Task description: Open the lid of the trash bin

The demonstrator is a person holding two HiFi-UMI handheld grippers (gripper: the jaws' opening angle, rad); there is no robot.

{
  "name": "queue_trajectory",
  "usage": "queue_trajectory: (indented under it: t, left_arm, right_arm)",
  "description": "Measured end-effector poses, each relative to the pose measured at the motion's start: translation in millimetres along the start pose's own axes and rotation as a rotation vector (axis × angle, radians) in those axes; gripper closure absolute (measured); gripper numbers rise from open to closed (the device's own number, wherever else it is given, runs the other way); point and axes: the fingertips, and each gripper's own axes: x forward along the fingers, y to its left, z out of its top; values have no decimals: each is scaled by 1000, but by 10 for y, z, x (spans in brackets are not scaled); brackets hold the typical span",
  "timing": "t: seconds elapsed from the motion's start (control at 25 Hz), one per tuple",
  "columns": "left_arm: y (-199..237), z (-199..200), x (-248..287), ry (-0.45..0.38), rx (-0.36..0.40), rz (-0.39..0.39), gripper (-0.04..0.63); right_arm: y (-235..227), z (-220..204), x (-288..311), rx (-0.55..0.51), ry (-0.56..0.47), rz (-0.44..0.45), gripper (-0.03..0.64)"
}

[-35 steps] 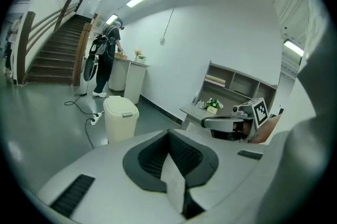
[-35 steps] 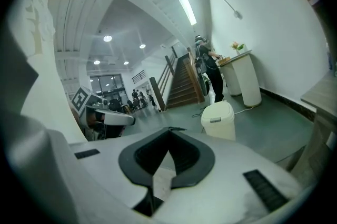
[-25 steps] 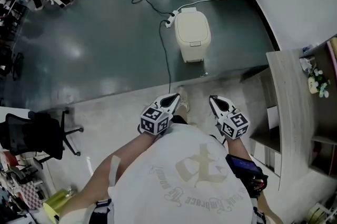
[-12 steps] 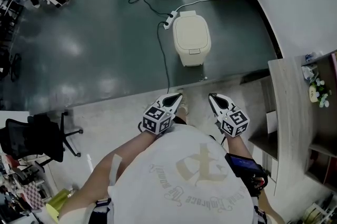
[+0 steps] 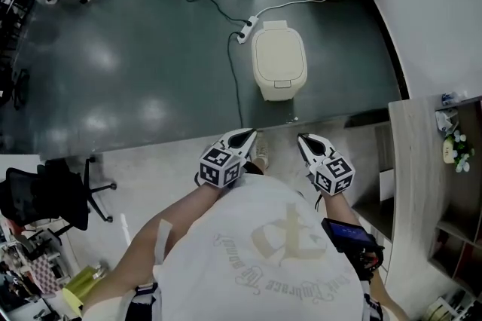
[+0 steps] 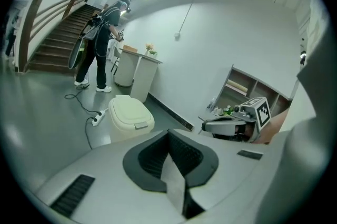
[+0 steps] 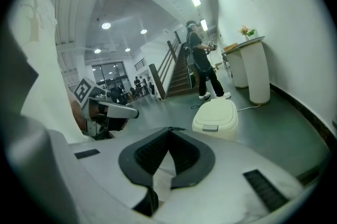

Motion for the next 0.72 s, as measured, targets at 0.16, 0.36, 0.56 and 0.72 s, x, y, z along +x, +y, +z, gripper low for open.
queue_trajectory:
  t: [0.16, 0.36, 0.56, 0.72]
  left_arm:
    - [280, 247, 99, -23, -15, 29, 581]
    - [556, 455, 204, -34, -26, 34, 581]
    - [799, 671, 330, -48, -34, 31, 581]
    - [997, 843, 423, -57, -32, 20, 581]
  right_arm:
    - [-143, 151, 190, -13, 15, -1, 612]
    - [-299, 374, 477, -23, 22, -6, 612]
    - [-458, 561, 729, -29, 31, -21, 612]
    - [-580, 668, 912, -29, 43, -45, 612]
